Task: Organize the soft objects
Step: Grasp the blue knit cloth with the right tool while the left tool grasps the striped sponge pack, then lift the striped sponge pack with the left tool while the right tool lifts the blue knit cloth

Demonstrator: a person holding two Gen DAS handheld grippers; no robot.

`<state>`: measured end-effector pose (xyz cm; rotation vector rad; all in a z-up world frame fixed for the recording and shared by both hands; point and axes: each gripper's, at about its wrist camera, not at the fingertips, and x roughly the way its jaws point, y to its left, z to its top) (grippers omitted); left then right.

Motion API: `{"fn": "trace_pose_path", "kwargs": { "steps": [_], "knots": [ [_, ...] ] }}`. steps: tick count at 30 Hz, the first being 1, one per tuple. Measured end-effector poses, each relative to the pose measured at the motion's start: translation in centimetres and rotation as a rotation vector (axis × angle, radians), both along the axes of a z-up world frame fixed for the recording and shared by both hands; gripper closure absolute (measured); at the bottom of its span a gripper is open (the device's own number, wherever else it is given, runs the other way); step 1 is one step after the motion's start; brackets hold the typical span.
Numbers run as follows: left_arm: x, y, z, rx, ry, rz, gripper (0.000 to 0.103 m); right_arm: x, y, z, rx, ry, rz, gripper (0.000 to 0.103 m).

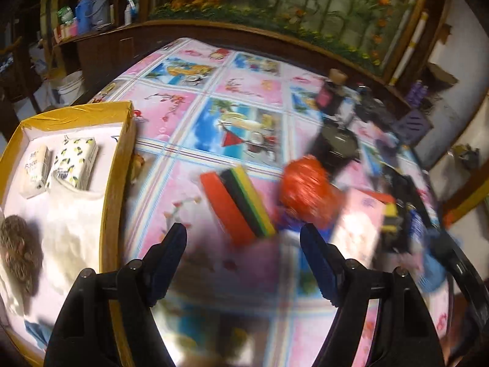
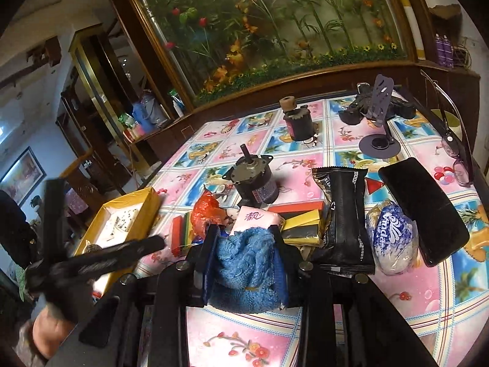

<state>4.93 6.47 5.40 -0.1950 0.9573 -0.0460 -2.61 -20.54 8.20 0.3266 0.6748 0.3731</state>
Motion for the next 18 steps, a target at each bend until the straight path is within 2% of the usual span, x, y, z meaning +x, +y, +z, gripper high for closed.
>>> {"fn": "trace_pose_path", "kwargs": {
  "steps": [2, 5, 8, 9, 10, 11, 15, 18],
  "knots": [
    [1.8, 0.3, -0.9, -0.004, 0.04, 0.027, 0.029, -0.2, 0.0, 0.1, 0.003, -0.005, 0.005, 0.067],
    [3.5, 0.4, -2.2, -0.05, 0.099, 0.04, 0.032, -0.4, -0.1, 0.3, 0.008, -0.012, 0.007, 0.067],
    [4.7, -0.4, -3.2, -0.011, 0.105, 0.054, 0.033, -0.5, -0.2, 0.3, 0.017, -0.009, 0.009, 0.067],
    [5.0, -0.7, -3.6, 0.0, 0.107, 0.052, 0.044, -0.5, -0.2, 0.3, 0.018, -0.007, 0.011, 0.067],
    [4.8, -1.0, -3.6, 0.027, 0.088, 0.058, 0.049, -0.4, -0.2, 0.2, 0.018, -0.004, 0.012, 0.067],
    [4.5, -1.1, -3.6, 0.044, 0.068, 0.059, 0.059, -0.4, -0.1, 0.2, 0.017, 0.001, 0.014, 0.067],
    [1.5, -1.4, -3.8, 0.029, 0.023, 0.029, 0.059, -0.2, 0.4, -0.3, 0.006, 0.03, 0.03, 0.067],
    [-1.9, -2.2, -3.8, 0.017, 0.005, -0.029, 0.059, 0.3, 1.1, -1.1, -0.042, 0.074, 0.029, 0.067]
  ]
}}
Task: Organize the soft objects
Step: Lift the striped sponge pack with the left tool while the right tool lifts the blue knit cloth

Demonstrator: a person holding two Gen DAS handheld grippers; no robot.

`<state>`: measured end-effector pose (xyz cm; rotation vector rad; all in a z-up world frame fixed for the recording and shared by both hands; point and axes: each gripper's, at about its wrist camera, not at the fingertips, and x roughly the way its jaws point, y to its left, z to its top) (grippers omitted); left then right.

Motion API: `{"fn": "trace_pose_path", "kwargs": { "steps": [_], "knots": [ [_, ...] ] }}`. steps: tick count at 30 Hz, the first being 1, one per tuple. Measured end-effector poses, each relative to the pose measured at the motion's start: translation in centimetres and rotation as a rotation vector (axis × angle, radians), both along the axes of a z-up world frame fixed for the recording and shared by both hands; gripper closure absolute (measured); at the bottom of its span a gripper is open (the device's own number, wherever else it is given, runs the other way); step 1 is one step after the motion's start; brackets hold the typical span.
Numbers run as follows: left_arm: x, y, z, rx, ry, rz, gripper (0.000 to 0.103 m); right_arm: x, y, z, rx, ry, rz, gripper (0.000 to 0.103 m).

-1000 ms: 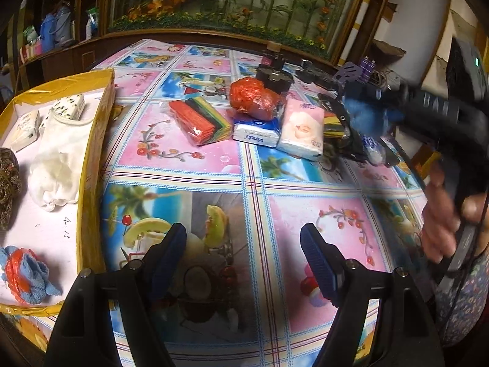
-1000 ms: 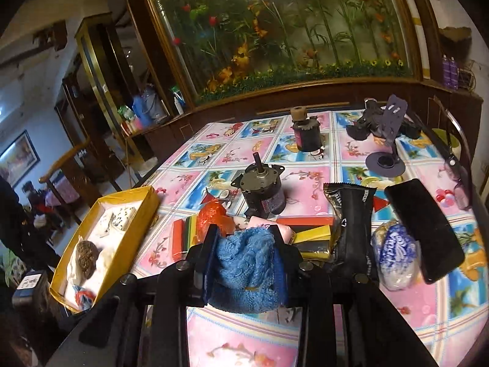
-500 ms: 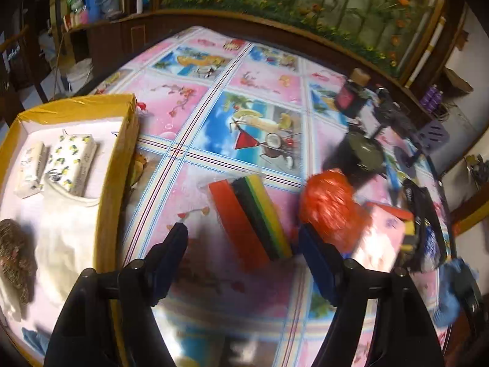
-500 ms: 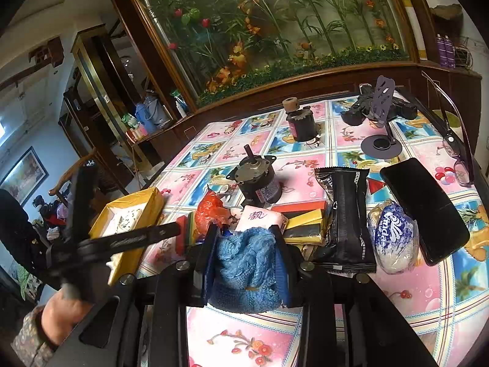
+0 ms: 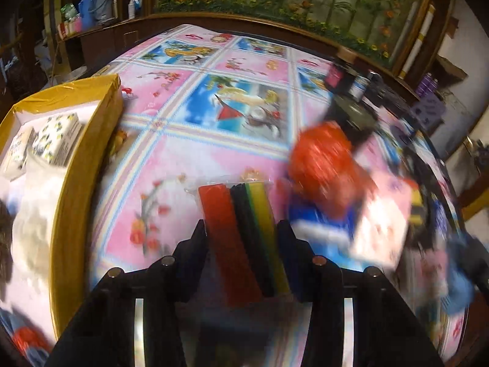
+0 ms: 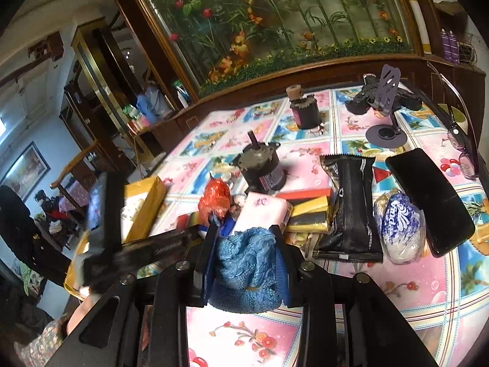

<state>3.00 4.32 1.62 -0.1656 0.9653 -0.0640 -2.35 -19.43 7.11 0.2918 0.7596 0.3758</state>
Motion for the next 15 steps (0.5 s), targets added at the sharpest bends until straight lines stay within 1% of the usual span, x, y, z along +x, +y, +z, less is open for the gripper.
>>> {"fn": "trace_pose_path", "kwargs": {
  "steps": [2, 4, 6, 11, 12, 14, 15],
  "knots": [
    [-1.8, -0.3, 0.1, -0.009, -0.011, -0.03, 0.059, 0.5, 0.7, -1.1, -0.043, 0.058, 0.004, 0.067],
    [-2.6, -0.7, 0.0, 0.022, -0.029, -0.047, 0.059, 1.1, 1.3, -2.5, -0.079, 0.126, 0.01, 0.067],
    [-2.7, -1.0, -0.1, 0.039, -0.043, -0.057, 0.059, 1.5, 1.6, -3.5, -0.108, 0.168, 0.012, 0.067],
    [-3.0, -1.0, -0.1, 0.038, -0.058, -0.073, 0.058, 1.6, 2.3, -4.4, -0.16, 0.184, 0.02, 0.067],
    [-3.0, -1.1, -0.1, 0.038, -0.06, -0.078, 0.055, 1.6, 2.5, -4.6, -0.166, 0.188, 0.024, 0.067],
    [-3.1, -1.2, -0.1, 0.032, -0.063, -0.089, 0.051, 1.7, 2.7, -4.8, -0.184, 0.194, 0.031, 0.066],
    [-3.1, -1.2, -0.1, 0.032, -0.064, -0.093, 0.049, 1.7, 2.9, -4.7, -0.197, 0.188, 0.03, 0.063]
  ]
}}
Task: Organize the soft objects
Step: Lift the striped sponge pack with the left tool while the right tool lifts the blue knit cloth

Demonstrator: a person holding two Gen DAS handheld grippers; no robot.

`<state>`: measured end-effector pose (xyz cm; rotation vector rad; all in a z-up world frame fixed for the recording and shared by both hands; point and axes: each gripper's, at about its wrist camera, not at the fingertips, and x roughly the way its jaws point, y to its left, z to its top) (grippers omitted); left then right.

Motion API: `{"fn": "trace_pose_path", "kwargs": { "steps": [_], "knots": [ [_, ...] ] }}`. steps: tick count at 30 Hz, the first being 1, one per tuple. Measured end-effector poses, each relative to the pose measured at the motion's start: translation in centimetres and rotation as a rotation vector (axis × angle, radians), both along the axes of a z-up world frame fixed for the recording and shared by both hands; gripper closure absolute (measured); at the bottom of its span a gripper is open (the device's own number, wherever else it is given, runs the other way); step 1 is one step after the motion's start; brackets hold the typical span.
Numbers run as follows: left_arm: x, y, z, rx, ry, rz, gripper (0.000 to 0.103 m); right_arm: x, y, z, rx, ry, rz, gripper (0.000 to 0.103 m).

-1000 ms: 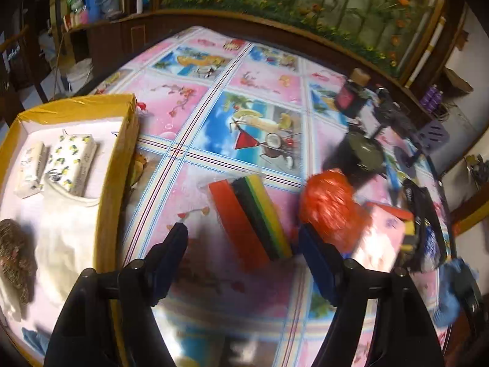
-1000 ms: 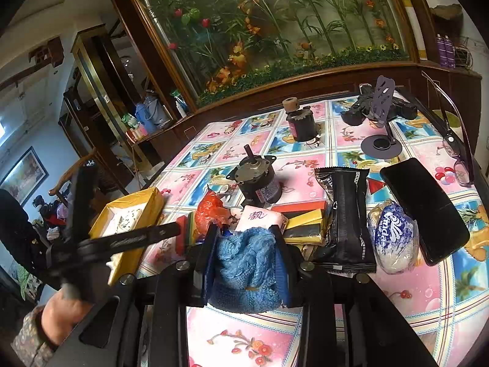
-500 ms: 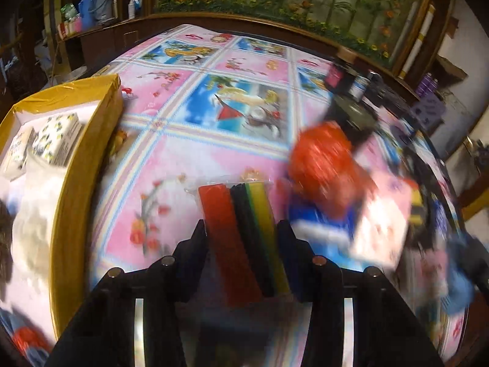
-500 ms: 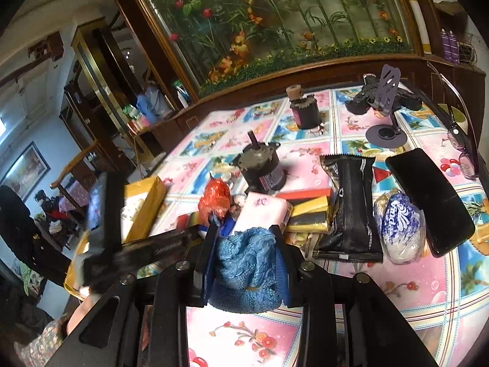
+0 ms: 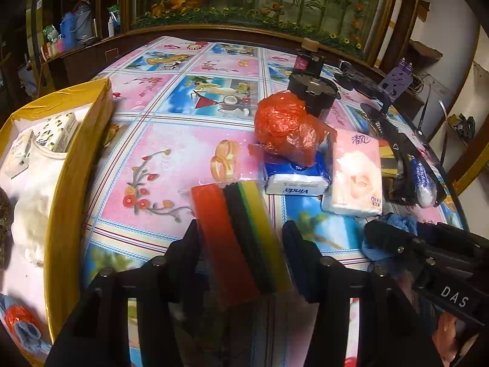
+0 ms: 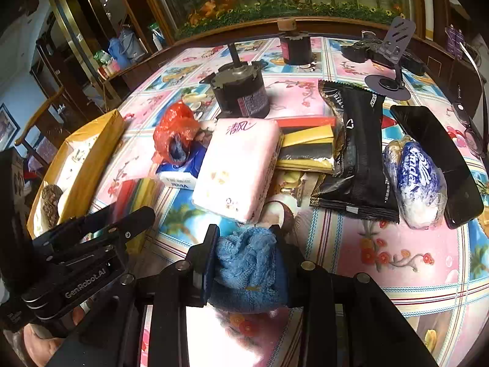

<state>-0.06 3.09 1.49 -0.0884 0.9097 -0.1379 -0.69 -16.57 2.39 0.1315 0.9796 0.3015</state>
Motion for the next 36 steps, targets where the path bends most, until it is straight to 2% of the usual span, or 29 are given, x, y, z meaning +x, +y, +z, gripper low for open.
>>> {"fn": "trace_pose_path", "kwargs": {
  "steps": [3, 7, 11, 12, 13, 15, 16, 20, 25, 28, 34, 36],
  "knots": [
    [0.1, -0.2, 0.0, 0.008, 0.0, -0.007, 0.047, -0.3, 0.3, 0.2, -0.05, -0.01, 0.0, 0.046],
    [0.1, -0.3, -0.1, 0.008, 0.0, -0.01, 0.044, -1.3, 0.0, 1.1, -0.067, -0.05, -0.001, 0.044],
    [0.0, -0.3, -0.1, 0.006, 0.0, -0.011, 0.043, -2.0, -1.1, 0.5, -0.031, -0.024, -0.002, 0.044],
    [0.0, -0.3, -0.1, 0.004, -0.002, -0.011, 0.043, -2.0, -1.2, 0.4, -0.016, -0.02, 0.0, 0.049],
    [0.0, -0.3, 0.0, -0.004, -0.003, -0.009, 0.044, -2.0, -1.2, 0.3, 0.0, -0.013, 0.01, 0.062],
    [-0.1, 0.0, 0.1, -0.017, -0.009, 0.001, 0.056, -2.1, -0.8, 0.3, -0.006, -0.02, 0.03, 0.066],
    [-0.1, 0.0, 0.1, -0.021, -0.01, 0.0, 0.056, -2.3, -0.7, 0.3, -0.009, -0.026, 0.035, 0.068],
    [-0.3, 0.2, 0.4, -0.063, -0.029, -0.014, 0.058, -2.6, -0.7, 0.7, 0.022, -0.048, 0.043, 0.069],
    [-1.0, 0.1, 1.2, -0.079, -0.084, -0.026, 0.059, -3.0, -1.2, 1.8, 0.061, -0.108, 0.026, 0.068],
    [-1.0, -0.1, 1.4, -0.078, -0.092, -0.035, 0.066, -2.9, -1.3, 1.9, 0.066, -0.107, 0.022, 0.069],
    [-0.4, 0.0, 0.7, -0.069, -0.048, -0.02, 0.065, -2.7, -1.0, 1.3, 0.042, -0.08, 0.026, 0.068],
    [-0.4, 0.0, 0.6, -0.059, -0.044, -0.01, 0.058, -2.6, -0.9, 1.0, 0.028, -0.068, 0.027, 0.067]
  ]
}}
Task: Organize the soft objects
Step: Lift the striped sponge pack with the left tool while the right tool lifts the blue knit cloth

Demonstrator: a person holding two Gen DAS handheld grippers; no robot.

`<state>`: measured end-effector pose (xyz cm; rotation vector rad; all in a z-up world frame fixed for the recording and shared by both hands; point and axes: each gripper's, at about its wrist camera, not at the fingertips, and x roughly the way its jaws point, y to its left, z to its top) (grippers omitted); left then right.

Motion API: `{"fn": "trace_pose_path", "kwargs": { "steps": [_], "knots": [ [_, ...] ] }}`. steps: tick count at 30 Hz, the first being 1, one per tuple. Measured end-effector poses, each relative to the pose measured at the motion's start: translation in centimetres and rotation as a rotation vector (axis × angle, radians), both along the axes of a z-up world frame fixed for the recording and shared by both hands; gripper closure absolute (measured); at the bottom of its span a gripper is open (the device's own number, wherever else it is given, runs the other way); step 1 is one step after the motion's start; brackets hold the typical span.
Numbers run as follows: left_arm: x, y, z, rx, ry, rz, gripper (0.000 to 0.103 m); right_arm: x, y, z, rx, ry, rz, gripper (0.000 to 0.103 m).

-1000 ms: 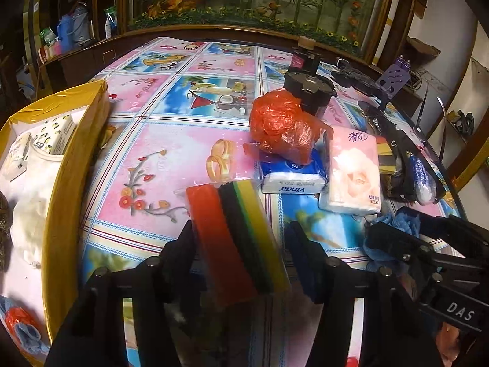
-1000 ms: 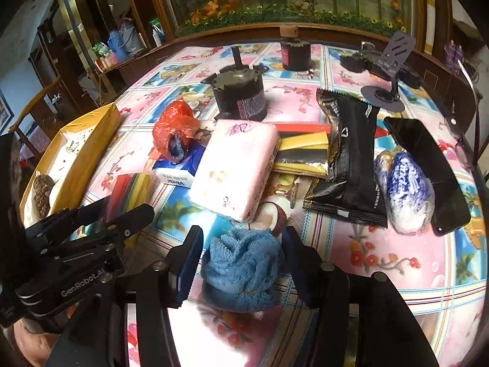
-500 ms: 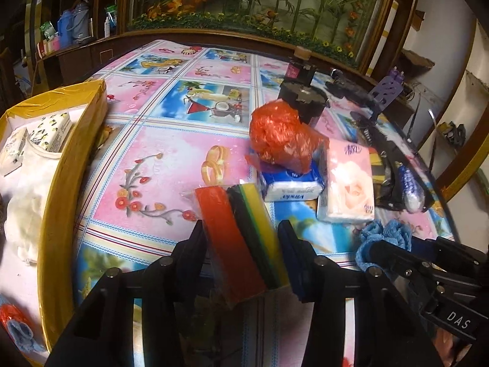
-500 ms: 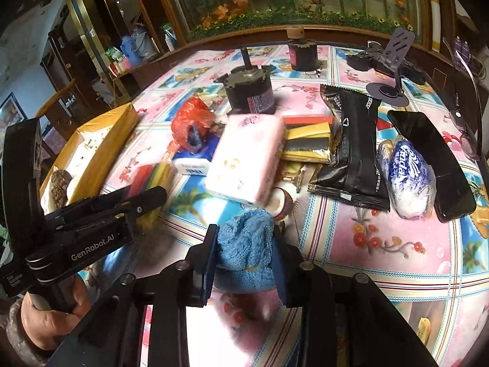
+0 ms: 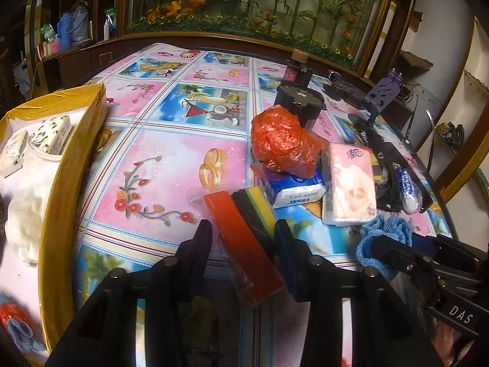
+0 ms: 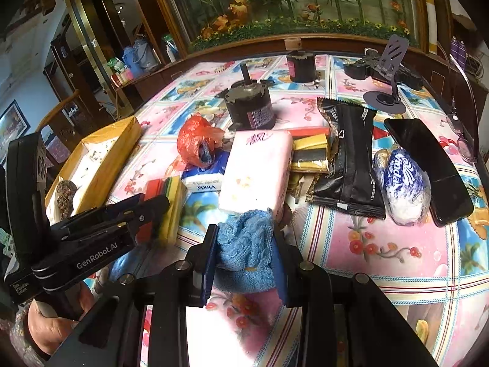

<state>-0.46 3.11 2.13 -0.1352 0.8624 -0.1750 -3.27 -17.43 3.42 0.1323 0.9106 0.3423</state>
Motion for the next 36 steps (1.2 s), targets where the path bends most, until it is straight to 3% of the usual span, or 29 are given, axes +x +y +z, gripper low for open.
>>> {"fn": "trace_pose_path", "kwargs": {
  "steps": [1, 3, 7, 10, 13, 16, 20, 30, 31, 33, 36],
  "knots": [
    [0.0, 0.0, 0.0, 0.005, 0.001, 0.006, 0.055, 0.0, 0.0, -0.1, -0.004, 0.002, 0.0, 0.066],
    [0.2, 0.1, -0.3, 0.018, 0.026, 0.018, 0.031, 0.0, 0.0, 0.0, -0.009, 0.002, -0.003, 0.066],
    [0.4, 0.0, -0.6, 0.024, 0.041, 0.014, 0.027, 0.0, 0.0, -0.2, -0.025, 0.009, -0.008, 0.062],
    [0.2, -0.6, -0.6, 0.044, 0.036, -0.011, 0.036, 0.1, 0.5, -0.6, -0.062, 0.03, -0.002, 0.058],
    [0.1, -1.0, -0.5, 0.046, 0.028, -0.037, 0.056, 0.0, 0.7, -0.9, -0.069, 0.037, 0.009, 0.06],
    [0.0, -1.0, -0.5, 0.032, 0.025, -0.041, 0.06, -0.1, 0.6, -0.9, -0.058, 0.032, 0.013, 0.065],
    [0.0, 0.0, -0.4, -0.04, 0.015, -0.033, 0.066, -0.2, 0.3, -0.7, -0.036, 0.022, 0.008, 0.065],
    [-0.2, 0.2, 0.0, -0.058, 0.016, -0.034, 0.069, -0.2, 0.2, -0.3, -0.021, 0.009, -0.001, 0.065],
    [-0.1, 0.2, -0.1, -0.058, 0.022, -0.033, 0.067, -0.2, 0.1, -0.3, -0.02, 0.009, -0.003, 0.065],
    [-0.1, 0.1, -0.2, -0.039, 0.033, -0.021, 0.05, -0.2, 0.0, -0.2, -0.017, 0.008, -0.007, 0.065],
    [-0.2, -0.8, -0.1, 0.015, 0.035, -0.031, 0.032, -0.1, -0.2, -0.3, -0.013, 0.015, -0.017, 0.065]
  ]
}}
